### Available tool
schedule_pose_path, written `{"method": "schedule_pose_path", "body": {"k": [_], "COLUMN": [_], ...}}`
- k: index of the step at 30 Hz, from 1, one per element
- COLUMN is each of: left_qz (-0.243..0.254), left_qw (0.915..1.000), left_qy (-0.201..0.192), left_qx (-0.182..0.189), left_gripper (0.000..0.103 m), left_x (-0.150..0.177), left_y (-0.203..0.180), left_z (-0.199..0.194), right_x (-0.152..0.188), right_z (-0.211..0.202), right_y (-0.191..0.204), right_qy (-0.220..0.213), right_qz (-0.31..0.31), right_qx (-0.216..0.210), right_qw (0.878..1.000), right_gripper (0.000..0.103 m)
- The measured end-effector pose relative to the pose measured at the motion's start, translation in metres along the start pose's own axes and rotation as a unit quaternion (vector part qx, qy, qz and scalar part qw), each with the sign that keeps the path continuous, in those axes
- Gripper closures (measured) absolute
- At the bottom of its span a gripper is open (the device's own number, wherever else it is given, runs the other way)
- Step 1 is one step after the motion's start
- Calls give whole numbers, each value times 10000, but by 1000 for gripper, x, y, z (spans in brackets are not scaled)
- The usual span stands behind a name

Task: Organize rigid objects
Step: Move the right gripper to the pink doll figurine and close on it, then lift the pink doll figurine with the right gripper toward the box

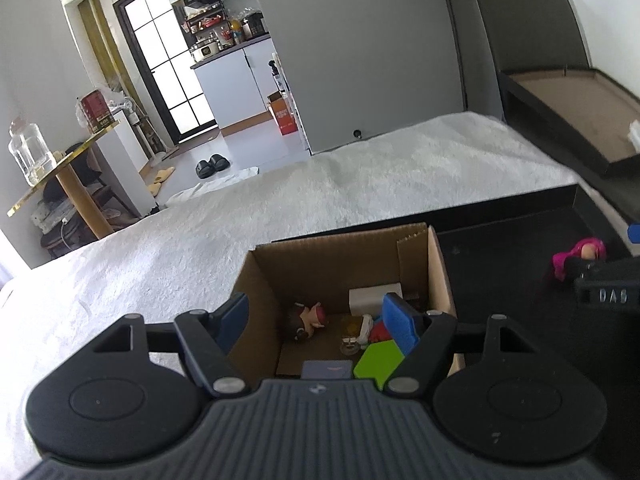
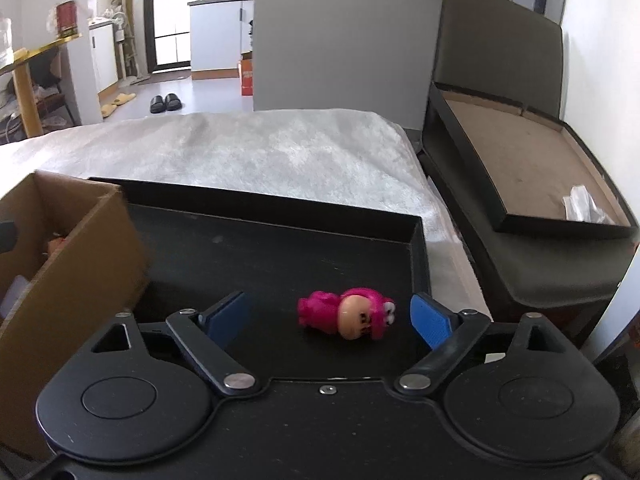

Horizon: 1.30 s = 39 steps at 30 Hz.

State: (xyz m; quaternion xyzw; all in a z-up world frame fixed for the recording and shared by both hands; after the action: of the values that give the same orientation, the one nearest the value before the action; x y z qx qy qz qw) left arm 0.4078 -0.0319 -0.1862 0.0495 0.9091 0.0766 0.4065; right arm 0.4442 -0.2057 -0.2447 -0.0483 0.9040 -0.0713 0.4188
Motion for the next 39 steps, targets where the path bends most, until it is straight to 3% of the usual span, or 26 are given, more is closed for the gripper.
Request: {"method": "schedule_pose_path", "body": {"k": [3, 11, 25, 26, 28, 39], "left_qz": [101, 225, 554, 531, 496, 413], "left_qw": [9999, 9997, 9978, 9978, 9980, 9987], "left_qy": [15, 61, 193, 199, 204, 137], "left_qx": [-46, -35, -324, -346, -336, -269], "left_gripper": [30, 30, 30, 30, 30, 30], "left_x": [-1, -2, 0, -1, -1, -1], "left_y": [-5, -14, -14, -13, -11, -7], "left_z": [3, 11, 28, 28, 28, 13], "right_x": [6, 16, 18, 19, 19, 24], "right_z": [9, 25, 41, 41, 42, 8], "right_y": [-7, -7, -7, -6, -5, -7], "right_qy": [46, 81, 82, 72, 119, 187], "right_qz": [240, 71, 118, 80, 25, 108], "right_qx": [-68, -64, 1, 12, -22, -96], "right_qw": [9997, 9999, 9999, 9999, 9999, 9997], "right_gripper": [15, 15, 16, 17, 35, 35]}}
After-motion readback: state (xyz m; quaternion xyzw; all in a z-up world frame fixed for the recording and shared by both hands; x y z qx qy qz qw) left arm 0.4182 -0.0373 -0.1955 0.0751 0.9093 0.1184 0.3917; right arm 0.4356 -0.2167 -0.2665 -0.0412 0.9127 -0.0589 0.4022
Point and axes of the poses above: each gripper's, at about its wrist camera, not at the fingertips, and z roughly the way its jaws point, y to its left, x to its underside, the point moved 4 cm from there along z, roughly the way its jaws point, and after that the axes turned 12 degrees about x, right-handed, at the moved point
